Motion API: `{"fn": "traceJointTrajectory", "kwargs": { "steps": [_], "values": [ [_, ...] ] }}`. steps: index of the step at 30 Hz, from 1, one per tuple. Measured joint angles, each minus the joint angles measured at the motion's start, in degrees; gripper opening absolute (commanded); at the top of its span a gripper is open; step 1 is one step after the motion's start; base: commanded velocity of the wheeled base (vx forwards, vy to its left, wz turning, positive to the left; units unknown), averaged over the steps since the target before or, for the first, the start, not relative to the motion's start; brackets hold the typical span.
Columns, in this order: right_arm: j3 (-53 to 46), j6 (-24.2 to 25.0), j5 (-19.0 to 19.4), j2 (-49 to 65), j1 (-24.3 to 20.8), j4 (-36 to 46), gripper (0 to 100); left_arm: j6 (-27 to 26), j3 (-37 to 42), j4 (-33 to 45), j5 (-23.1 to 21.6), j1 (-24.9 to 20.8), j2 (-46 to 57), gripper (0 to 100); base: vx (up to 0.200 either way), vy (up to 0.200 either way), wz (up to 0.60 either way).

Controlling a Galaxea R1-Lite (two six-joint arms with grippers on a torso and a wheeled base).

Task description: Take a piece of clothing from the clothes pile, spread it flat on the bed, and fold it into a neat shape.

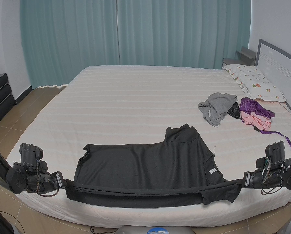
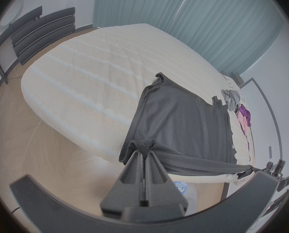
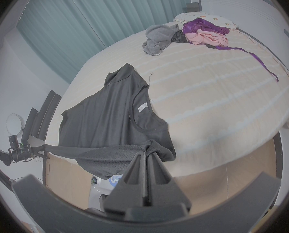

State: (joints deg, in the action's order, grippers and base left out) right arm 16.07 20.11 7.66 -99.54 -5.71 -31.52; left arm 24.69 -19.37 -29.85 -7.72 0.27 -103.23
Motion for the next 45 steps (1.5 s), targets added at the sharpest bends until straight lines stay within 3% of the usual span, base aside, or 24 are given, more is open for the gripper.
{"fn": "traceJointTrajectory", "kwargs": {
  "steps": [21,45],
  "values": [
    [8.95,0.02,0.06,-8.95,-1.10,0.02,0,1.41,-4.58,0.35,0.02,-0.11,-3.77,0,0.000,0.000,0.00],
    [22.98,0.11,0.06,-22.16,-2.52,0.51,0,1.74,-15.49,0.24,-0.38,-0.37,-18.16,0,0.000,0.000,0.00]
  ]
}}
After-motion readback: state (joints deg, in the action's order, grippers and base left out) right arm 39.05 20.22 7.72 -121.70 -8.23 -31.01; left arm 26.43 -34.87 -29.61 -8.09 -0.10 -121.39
